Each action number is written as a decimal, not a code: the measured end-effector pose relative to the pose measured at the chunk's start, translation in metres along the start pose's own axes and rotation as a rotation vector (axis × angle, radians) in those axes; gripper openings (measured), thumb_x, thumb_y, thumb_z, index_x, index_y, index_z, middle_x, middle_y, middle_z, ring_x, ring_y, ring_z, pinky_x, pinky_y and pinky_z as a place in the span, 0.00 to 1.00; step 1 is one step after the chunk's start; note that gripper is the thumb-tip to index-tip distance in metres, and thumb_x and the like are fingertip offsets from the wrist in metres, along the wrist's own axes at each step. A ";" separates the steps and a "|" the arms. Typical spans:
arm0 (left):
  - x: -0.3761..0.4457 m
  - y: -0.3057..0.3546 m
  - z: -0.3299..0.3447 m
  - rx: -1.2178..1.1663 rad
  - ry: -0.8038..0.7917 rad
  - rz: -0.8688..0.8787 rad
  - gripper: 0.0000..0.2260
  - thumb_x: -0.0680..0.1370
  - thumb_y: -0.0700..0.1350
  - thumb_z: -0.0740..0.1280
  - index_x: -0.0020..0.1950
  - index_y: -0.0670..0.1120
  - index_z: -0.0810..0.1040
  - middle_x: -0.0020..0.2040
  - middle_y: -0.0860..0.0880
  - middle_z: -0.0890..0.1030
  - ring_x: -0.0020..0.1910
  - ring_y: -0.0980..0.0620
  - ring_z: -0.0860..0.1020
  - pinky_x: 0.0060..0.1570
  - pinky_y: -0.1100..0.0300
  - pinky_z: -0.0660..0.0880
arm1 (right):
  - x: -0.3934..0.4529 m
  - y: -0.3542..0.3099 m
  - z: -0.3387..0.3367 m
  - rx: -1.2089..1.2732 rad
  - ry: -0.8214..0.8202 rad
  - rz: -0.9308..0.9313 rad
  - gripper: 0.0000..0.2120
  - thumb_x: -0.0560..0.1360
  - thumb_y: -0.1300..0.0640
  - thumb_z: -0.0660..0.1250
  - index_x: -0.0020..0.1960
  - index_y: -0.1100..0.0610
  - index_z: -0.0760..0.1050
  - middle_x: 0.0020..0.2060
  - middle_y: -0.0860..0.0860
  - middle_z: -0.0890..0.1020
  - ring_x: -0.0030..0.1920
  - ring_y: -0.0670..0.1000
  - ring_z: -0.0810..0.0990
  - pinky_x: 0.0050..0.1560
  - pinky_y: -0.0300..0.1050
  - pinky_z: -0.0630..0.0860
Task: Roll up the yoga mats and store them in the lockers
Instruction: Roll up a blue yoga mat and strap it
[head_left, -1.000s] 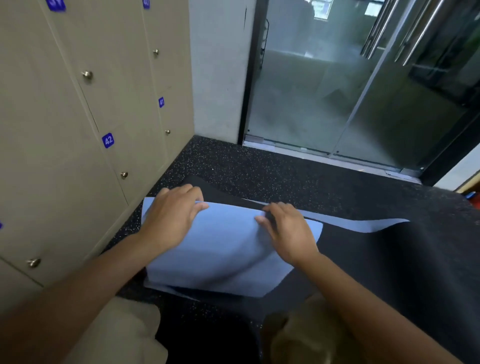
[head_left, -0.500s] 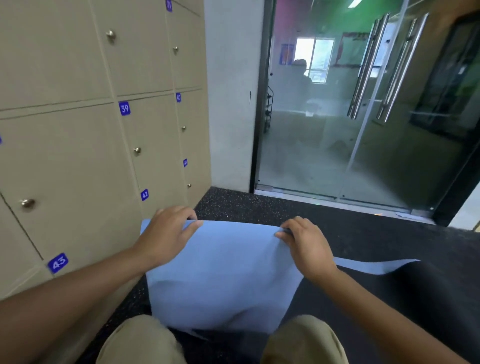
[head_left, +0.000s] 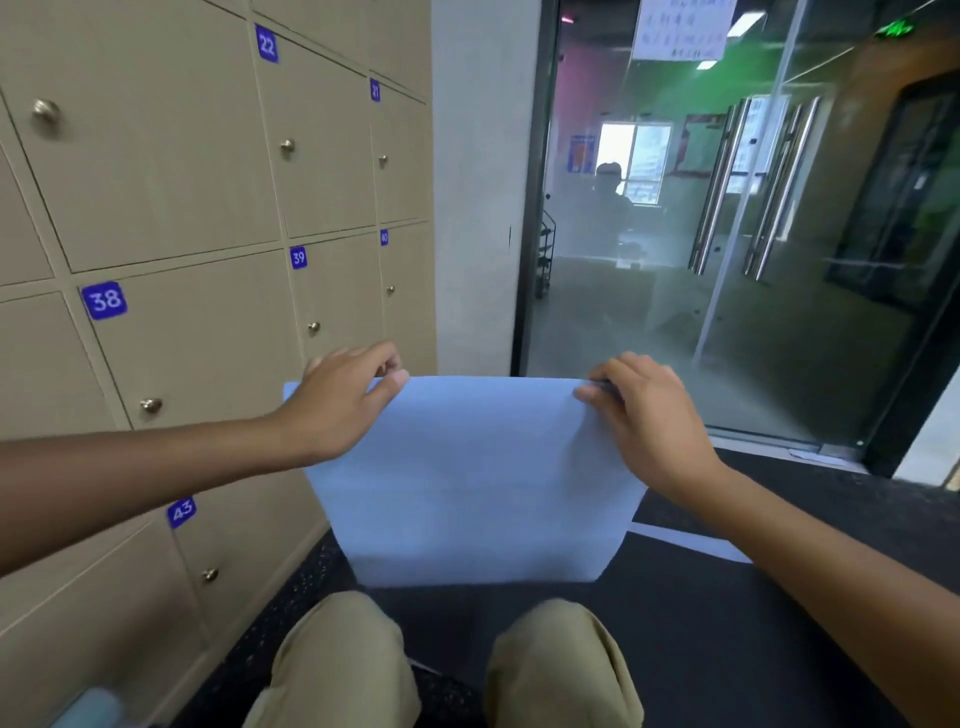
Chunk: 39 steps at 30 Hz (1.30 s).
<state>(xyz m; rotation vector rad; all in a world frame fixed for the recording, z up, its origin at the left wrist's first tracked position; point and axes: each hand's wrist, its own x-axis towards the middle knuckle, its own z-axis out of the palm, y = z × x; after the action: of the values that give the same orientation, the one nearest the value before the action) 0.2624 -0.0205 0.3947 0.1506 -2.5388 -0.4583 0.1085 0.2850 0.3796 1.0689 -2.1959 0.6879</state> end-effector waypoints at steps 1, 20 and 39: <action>-0.014 0.008 -0.007 -0.025 0.004 0.009 0.09 0.85 0.49 0.60 0.44 0.51 0.71 0.41 0.55 0.77 0.44 0.60 0.73 0.51 0.50 0.66 | -0.012 -0.007 -0.010 0.006 0.014 -0.016 0.09 0.84 0.52 0.64 0.47 0.56 0.77 0.41 0.49 0.76 0.45 0.56 0.74 0.48 0.56 0.70; -0.278 0.042 0.020 -0.243 -0.276 -0.052 0.09 0.80 0.56 0.59 0.42 0.57 0.70 0.41 0.58 0.75 0.43 0.58 0.74 0.45 0.63 0.66 | -0.266 -0.097 -0.053 0.228 -0.365 0.111 0.13 0.82 0.40 0.59 0.45 0.43 0.77 0.41 0.38 0.77 0.42 0.43 0.76 0.50 0.39 0.66; -0.347 0.054 0.026 -0.367 -0.455 -0.284 0.14 0.76 0.60 0.60 0.40 0.51 0.73 0.36 0.59 0.74 0.37 0.60 0.72 0.39 0.69 0.65 | -0.309 -0.126 -0.061 0.346 -0.640 0.336 0.11 0.74 0.36 0.61 0.40 0.40 0.75 0.40 0.38 0.81 0.46 0.43 0.77 0.49 0.34 0.69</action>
<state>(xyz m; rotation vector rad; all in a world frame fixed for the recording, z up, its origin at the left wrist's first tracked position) 0.5403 0.1068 0.2191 0.2978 -2.8196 -1.1756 0.3838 0.4150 0.2290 1.2230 -2.9281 1.0057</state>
